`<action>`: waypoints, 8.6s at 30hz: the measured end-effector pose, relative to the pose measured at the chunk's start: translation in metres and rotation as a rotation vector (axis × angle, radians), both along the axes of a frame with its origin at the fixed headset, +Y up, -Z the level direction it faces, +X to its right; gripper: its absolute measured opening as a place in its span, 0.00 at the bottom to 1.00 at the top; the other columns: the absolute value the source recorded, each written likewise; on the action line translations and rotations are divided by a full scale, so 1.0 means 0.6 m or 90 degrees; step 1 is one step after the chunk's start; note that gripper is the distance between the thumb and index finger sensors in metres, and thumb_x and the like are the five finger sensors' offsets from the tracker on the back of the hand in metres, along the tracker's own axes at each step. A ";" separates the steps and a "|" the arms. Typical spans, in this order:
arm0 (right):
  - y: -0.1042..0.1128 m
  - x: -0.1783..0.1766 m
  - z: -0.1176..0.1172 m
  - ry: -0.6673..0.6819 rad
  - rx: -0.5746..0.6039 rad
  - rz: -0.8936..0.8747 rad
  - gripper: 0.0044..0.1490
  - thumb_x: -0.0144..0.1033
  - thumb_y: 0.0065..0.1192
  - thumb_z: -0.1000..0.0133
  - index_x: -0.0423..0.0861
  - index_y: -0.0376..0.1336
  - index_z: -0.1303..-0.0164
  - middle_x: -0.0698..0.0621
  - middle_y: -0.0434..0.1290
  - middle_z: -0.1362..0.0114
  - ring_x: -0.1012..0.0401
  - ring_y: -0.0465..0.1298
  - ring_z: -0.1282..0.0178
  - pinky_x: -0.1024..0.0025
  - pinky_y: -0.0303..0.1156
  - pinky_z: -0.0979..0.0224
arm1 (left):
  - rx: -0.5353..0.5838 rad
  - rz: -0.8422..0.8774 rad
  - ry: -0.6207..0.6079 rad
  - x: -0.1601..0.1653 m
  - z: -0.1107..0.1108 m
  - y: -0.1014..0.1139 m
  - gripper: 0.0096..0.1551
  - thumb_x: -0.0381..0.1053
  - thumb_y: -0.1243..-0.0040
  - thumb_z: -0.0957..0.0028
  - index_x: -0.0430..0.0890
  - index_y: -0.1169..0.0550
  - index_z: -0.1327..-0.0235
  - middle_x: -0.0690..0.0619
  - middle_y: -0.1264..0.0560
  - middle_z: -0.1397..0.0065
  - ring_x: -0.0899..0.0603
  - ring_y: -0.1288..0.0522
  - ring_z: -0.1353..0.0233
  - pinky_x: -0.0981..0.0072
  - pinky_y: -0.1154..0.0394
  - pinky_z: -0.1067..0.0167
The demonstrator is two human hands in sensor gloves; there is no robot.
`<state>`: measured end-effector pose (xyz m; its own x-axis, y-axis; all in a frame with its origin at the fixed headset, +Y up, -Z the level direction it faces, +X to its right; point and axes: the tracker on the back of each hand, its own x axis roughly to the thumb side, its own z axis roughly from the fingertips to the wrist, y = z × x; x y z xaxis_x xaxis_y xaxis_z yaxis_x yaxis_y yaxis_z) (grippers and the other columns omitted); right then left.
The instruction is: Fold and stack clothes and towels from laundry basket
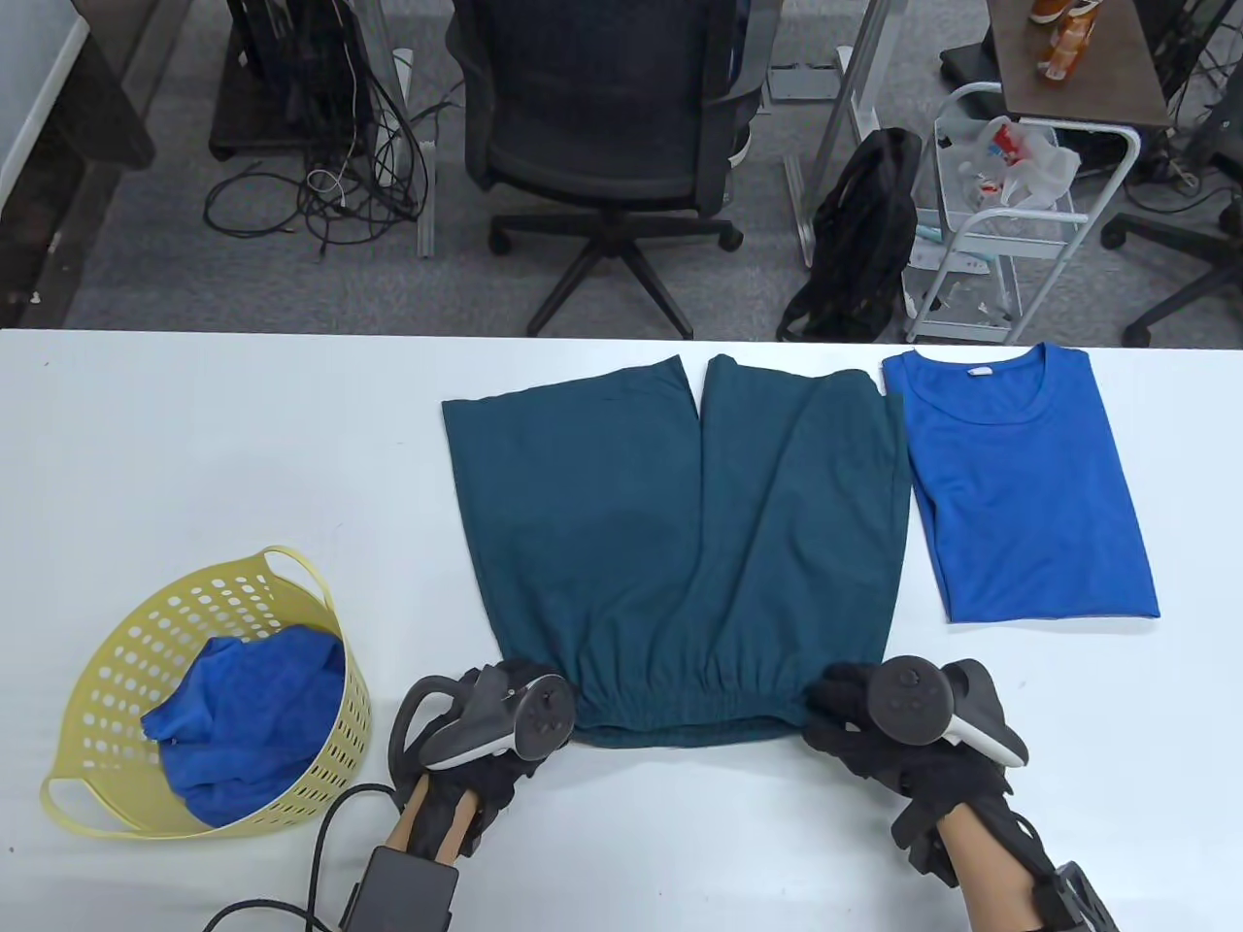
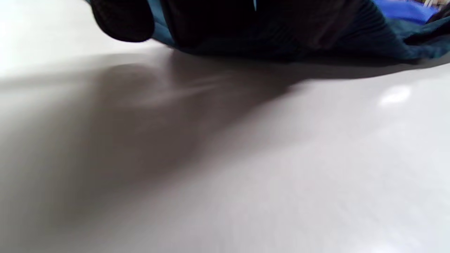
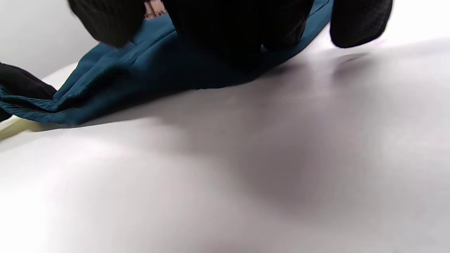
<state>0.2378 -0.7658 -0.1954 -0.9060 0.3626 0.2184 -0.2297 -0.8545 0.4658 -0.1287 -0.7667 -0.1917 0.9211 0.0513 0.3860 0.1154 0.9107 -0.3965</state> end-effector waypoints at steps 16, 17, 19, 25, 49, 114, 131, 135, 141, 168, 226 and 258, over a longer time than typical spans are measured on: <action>-0.019 -0.025 0.013 -0.027 -0.040 0.143 0.59 0.49 0.64 0.38 0.36 0.39 0.08 0.28 0.39 0.11 0.29 0.44 0.16 0.23 0.52 0.23 | -0.089 -0.076 0.012 0.007 -0.001 -0.019 0.65 0.67 0.36 0.51 0.52 0.55 0.08 0.33 0.57 0.07 0.25 0.51 0.12 0.24 0.39 0.25; -0.020 -0.022 0.013 -0.035 -0.063 0.138 0.61 0.49 0.64 0.38 0.35 0.37 0.08 0.27 0.36 0.11 0.28 0.41 0.16 0.23 0.51 0.23 | -0.118 -0.076 0.017 0.005 -0.002 -0.023 0.68 0.68 0.36 0.53 0.51 0.57 0.08 0.31 0.58 0.07 0.24 0.53 0.12 0.23 0.39 0.25; -0.022 -0.018 0.010 -0.029 -0.089 0.148 0.65 0.51 0.65 0.39 0.33 0.34 0.09 0.26 0.32 0.12 0.27 0.38 0.18 0.22 0.51 0.23 | -0.129 -0.072 0.015 0.003 -0.003 -0.024 0.69 0.69 0.36 0.54 0.50 0.59 0.08 0.32 0.61 0.08 0.24 0.56 0.12 0.22 0.41 0.25; -0.017 -0.025 0.013 -0.018 -0.076 0.177 0.66 0.53 0.65 0.41 0.31 0.36 0.11 0.24 0.35 0.13 0.24 0.42 0.19 0.23 0.54 0.24 | -0.139 -0.078 0.008 0.003 -0.003 -0.024 0.69 0.69 0.36 0.54 0.51 0.59 0.08 0.33 0.62 0.08 0.25 0.57 0.12 0.23 0.41 0.24; 0.033 -0.099 0.051 0.137 0.005 0.175 0.34 0.53 0.58 0.38 0.44 0.76 0.32 0.28 0.61 0.14 0.30 0.57 0.21 0.26 0.56 0.25 | 0.094 -0.315 0.012 0.219 -0.267 -0.008 0.45 0.56 0.36 0.43 0.62 0.45 0.14 0.39 0.56 0.07 0.29 0.50 0.11 0.27 0.39 0.23; -0.026 0.040 -0.029 -0.081 0.098 0.164 0.31 0.28 0.63 0.37 0.52 0.58 0.23 0.41 0.46 0.09 0.37 0.54 0.14 0.26 0.54 0.21 | 0.093 -0.018 0.066 -0.020 0.007 -0.007 0.56 0.65 0.42 0.45 0.51 0.54 0.10 0.32 0.56 0.09 0.27 0.46 0.13 0.30 0.37 0.24; -0.030 0.043 -0.021 -0.084 0.092 0.140 0.31 0.32 0.61 0.36 0.51 0.56 0.21 0.39 0.45 0.09 0.36 0.53 0.14 0.26 0.53 0.21 | -0.109 -0.203 -0.017 0.004 0.023 -0.022 0.68 0.66 0.32 0.59 0.62 0.60 0.15 0.47 0.62 0.07 0.33 0.53 0.10 0.27 0.40 0.23; -0.031 0.050 -0.021 -0.050 0.042 0.114 0.42 0.50 0.60 0.40 0.53 0.52 0.16 0.40 0.41 0.08 0.35 0.48 0.13 0.24 0.50 0.21 | 0.078 0.025 0.068 -0.030 0.011 -0.009 0.24 0.59 0.37 0.48 0.64 0.22 0.36 0.53 0.33 0.13 0.39 0.32 0.16 0.35 0.32 0.25; -0.033 0.056 -0.024 -0.004 -0.064 0.220 0.68 0.55 0.74 0.57 0.62 0.37 0.14 0.46 0.27 0.10 0.35 0.36 0.13 0.21 0.43 0.19 | -0.049 0.441 0.180 -0.090 -0.002 0.012 0.24 0.56 0.47 0.36 0.53 0.27 0.28 0.46 0.28 0.16 0.36 0.27 0.20 0.38 0.30 0.26; 0.020 0.145 -0.028 -0.182 0.137 -0.281 0.28 0.32 0.62 0.39 0.43 0.65 0.27 0.38 0.71 0.27 0.47 0.76 0.37 0.46 0.73 0.30 | 0.031 0.589 0.191 -0.053 0.026 0.048 0.23 0.66 0.47 0.36 0.62 0.27 0.31 0.45 0.31 0.21 0.41 0.25 0.31 0.41 0.26 0.33; 0.001 0.052 -0.063 -0.381 -0.020 0.190 0.63 0.50 0.69 0.38 0.21 0.46 0.12 0.24 0.63 0.22 0.34 0.71 0.31 0.30 0.65 0.30 | 0.026 -0.130 0.424 -0.016 -0.130 0.022 0.54 0.67 0.46 0.34 0.37 0.48 0.09 0.28 0.43 0.11 0.29 0.28 0.23 0.37 0.28 0.30; -0.021 0.104 -0.016 -0.319 -0.125 -0.358 0.43 0.37 0.57 0.30 0.61 0.40 0.12 0.27 0.55 0.13 0.35 0.67 0.26 0.34 0.73 0.36 | 0.237 0.093 0.233 -0.032 0.029 0.060 0.51 0.64 0.45 0.36 0.48 0.52 0.08 0.29 0.45 0.10 0.27 0.34 0.18 0.31 0.31 0.28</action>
